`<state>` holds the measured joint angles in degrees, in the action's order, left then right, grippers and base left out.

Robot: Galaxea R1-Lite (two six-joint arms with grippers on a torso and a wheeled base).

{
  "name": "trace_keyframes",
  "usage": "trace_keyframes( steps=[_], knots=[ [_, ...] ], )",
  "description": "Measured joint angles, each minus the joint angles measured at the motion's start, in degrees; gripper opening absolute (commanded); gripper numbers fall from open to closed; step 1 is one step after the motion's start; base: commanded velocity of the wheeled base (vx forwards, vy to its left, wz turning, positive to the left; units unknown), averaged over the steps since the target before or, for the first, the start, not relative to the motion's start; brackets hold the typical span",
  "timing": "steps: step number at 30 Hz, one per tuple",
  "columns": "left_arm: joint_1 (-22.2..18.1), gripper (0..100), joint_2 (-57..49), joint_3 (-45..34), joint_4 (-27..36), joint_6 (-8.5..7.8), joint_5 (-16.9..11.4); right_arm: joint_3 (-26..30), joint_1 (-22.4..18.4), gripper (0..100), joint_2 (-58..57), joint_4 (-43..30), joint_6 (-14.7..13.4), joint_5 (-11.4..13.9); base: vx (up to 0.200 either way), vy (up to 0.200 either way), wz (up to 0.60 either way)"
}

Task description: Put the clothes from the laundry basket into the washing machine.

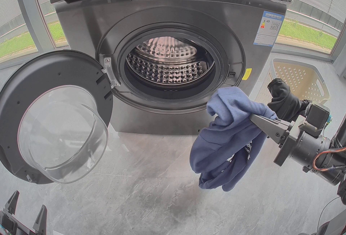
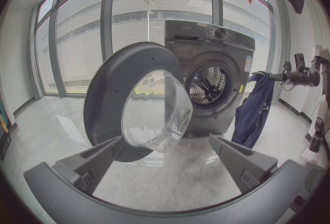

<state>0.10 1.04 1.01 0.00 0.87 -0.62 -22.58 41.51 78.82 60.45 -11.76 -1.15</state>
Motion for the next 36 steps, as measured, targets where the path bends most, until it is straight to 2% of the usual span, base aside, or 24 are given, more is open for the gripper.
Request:
trace_keyframes(
  steps=[8,18,24,28,31,36],
  knots=[
    [0.0,100,0.0,0.0,0.0,-0.33,0.4,-0.5,0.4,0,0.7,0.2,0.0,0.0,0.0,0.0,0.0],
    [-0.1,100,0.0,0.0,0.0,-1.41,0.4,-6.4,2.8,0,7.2,5.2,-0.2,-0.9,0.0,0.0,0.0],
    [-0.1,100,0.0,0.0,0.0,-0.66,0.4,-11.6,3.7,0,12.3,9.3,-0.3,-3.3,0.0,0.0,0.0],
    [-0.1,100,0.0,0.0,-1.9,0.15,0.1,-13.3,4.1,0,14.4,10.3,-0.4,-3.6,0.0,0.0,0.0],
    [-0.1,100,0.1,1.9,-3.4,0.59,-2.2,-13.7,4.2,0,15.3,10.4,-0.4,-3.6,0.0,0.0,0.0],
    [-0.2,100,3.4,7.0,-4.4,0.91,-12.3,-14.2,4.5,0,16.2,10.5,-0.4,-3.6,0.0,0.0,0.0]
  ],
)
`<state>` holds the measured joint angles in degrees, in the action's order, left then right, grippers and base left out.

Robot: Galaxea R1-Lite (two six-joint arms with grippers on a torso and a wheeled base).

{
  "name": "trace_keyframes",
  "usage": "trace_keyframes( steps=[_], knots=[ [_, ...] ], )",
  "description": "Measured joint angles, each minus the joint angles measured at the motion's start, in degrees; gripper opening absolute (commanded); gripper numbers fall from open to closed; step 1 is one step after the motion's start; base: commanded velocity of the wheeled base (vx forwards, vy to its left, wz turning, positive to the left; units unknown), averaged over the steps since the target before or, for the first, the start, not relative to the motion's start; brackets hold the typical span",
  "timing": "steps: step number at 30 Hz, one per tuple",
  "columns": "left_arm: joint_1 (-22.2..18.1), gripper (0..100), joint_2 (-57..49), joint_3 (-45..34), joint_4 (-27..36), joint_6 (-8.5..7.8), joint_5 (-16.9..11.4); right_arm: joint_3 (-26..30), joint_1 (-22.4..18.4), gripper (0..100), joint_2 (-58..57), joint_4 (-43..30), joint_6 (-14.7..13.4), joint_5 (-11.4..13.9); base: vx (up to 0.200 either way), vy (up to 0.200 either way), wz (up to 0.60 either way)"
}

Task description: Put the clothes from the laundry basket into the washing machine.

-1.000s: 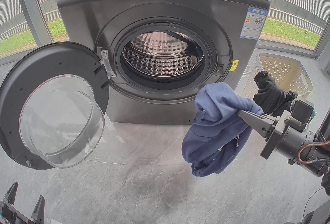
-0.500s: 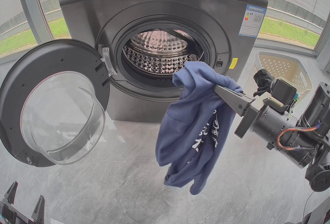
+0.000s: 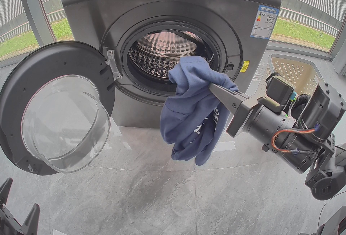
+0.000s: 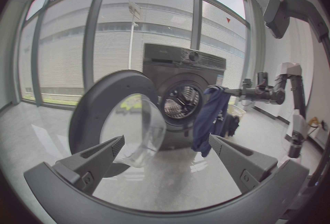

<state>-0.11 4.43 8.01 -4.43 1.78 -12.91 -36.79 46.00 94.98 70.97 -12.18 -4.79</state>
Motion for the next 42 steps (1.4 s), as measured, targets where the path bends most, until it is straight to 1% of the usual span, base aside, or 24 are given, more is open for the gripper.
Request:
trace_keyframes(
  steps=[4,7,10,15,19,24,27,31,35,42],
  knots=[
    [0.1,100,6.3,1.1,-0.2,0.07,-6.8,-0.5,0.3,0,0.5,0.1,0.0,0.0,0.0,0.0,0.0],
    [0.4,100,12.8,1.6,-2.0,-0.06,-11.4,-1.0,0.5,0,0.7,0.1,0.0,0.1,0.0,0.0,0.0],
    [1.1,100,20.2,2.0,-5.7,-0.2,-14.5,-1.5,0.7,0,0.9,0.5,-0.2,0.3,0.0,0.0,0.0],
    [4.2,100,32.9,2.8,-14.0,-0.3,-17.4,-2.4,1.2,0,1.2,1.1,-0.4,0.6,0.0,0.0,0.0],
    [8.4,100,42.5,3.5,-19.6,-0.33,-18.5,-3.0,1.5,0,1.4,1.4,-0.6,0.7,0.0,0.0,0.0],
    [12.0,100,52.8,4.3,-26.7,-0.34,-18.5,-3.3,1.7,0,1.6,1.7,-0.7,0.8,0.0,0.0,0.0],
    [13.2,100,58.3,5.0,-30.8,-0.34,-17.7,-3.3,1.8,0,1.6,1.7,-0.7,0.8,0.0,0.0,0.0],
    [15.1,100,65.4,6.9,-35.3,-0.3,-15.4,-3.3,1.9,0,1.7,1.8,-0.8,0.8,0.0,0.0,0.0],
    [17.3,100,71.3,9.6,-37.3,-0.22,-14.2,-3.1,2.0,0,1.7,1.8,-0.8,0.6,0.0,0.0,0.0],
    [20.3,100,79.7,13.6,-38.4,0.18,-13.7,-2.6,2.2,0,1.7,1.9,-0.9,0.4,0.0,0.0,0.0]
  ],
)
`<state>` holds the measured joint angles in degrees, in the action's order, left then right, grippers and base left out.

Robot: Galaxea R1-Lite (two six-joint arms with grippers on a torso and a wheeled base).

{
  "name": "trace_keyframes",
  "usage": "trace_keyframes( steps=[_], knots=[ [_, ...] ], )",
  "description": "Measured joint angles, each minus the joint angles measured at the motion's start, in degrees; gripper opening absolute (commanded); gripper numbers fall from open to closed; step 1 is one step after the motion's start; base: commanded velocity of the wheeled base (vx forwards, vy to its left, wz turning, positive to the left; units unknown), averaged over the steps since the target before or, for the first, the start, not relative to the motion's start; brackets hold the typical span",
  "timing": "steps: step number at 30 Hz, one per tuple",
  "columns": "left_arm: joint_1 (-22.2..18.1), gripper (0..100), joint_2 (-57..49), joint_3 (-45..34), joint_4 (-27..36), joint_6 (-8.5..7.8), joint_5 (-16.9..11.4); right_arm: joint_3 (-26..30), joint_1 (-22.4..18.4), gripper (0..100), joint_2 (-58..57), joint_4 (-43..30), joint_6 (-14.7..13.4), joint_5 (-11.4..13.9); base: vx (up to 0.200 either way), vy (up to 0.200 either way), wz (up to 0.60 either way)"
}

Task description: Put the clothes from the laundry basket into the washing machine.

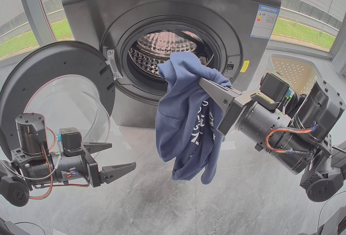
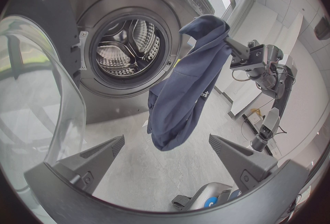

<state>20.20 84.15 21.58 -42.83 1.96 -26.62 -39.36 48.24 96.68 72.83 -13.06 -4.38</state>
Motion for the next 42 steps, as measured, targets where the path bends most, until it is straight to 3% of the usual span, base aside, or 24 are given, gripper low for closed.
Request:
trace_keyframes(
  steps=[10,15,18,35,42],
  knots=[
    [0.9,100,7.6,2.0,-4.6,0.94,1.8,0.6,0.3,0,0.1,1.5,-0.3,-0.2,0.0,0.0,0.0],
    [1.0,100,10.3,2.5,-7.9,4.08,1.9,0.7,0.6,0,0.2,1.6,-0.3,-0.2,0.0,0.0,0.0],
    [1.1,100,11.8,3.1,-8.9,4.74,1.8,0.6,0.7,0,0.3,1.5,-0.3,-0.2,0.0,0.0,0.0],
    [2.4,100,22.7,5.4,-19.5,4.79,1.9,0.6,0.9,0,0.8,1.5,-0.3,-0.2,0.0,0.0,0.0],
    [2.7,100,25.1,5.2,-20.6,4.9,2.0,0.6,0.9,0,0.8,1.5,-0.3,-0.2,0.0,0.0,0.0]
  ],
)
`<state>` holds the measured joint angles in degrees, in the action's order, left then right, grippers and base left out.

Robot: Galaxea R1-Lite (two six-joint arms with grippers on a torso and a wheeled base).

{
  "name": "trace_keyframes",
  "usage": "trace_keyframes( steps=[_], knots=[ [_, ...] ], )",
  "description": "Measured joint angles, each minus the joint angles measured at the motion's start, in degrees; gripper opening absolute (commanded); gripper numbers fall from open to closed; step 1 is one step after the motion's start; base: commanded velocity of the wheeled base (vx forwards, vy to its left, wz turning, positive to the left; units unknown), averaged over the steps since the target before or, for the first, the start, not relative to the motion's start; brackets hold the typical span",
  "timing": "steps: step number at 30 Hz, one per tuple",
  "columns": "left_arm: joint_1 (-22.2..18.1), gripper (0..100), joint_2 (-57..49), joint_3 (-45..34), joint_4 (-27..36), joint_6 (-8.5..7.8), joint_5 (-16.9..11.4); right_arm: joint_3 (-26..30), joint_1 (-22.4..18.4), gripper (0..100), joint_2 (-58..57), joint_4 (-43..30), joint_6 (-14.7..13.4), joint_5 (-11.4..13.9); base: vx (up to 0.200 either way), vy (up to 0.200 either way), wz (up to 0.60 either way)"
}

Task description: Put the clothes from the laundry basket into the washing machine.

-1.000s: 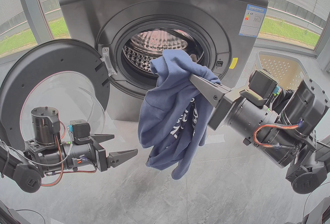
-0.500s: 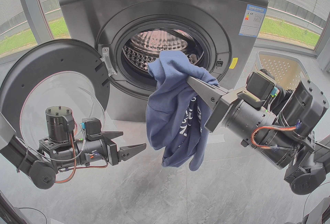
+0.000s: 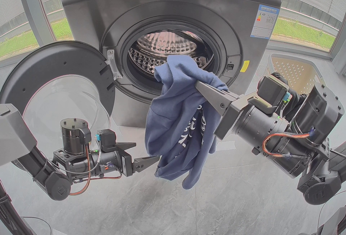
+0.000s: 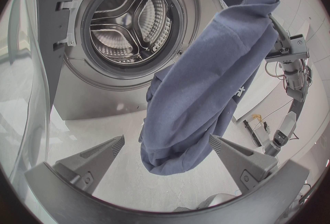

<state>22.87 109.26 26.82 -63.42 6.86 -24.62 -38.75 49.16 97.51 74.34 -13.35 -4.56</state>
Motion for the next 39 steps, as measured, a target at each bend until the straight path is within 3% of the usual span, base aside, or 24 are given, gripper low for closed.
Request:
trace_keyframes(
  steps=[21,31,39],
  knots=[
    [1.2,100,8.4,2.8,-9.0,0.09,0.2,0.1,0.4,0,0.5,0.1,0.0,-0.1,0.0,0.0,0.0],
    [2.3,100,13.9,6.2,-17.5,1.37,0.7,0.5,0.9,0,0.8,1.2,0.0,0.0,0.0,0.0,0.0],
    [3.0,100,15.7,6.7,-18.7,1.69,0.9,0.5,1.1,0,1.3,1.5,0.0,0.0,0.0,0.0,0.0]
  ],
)
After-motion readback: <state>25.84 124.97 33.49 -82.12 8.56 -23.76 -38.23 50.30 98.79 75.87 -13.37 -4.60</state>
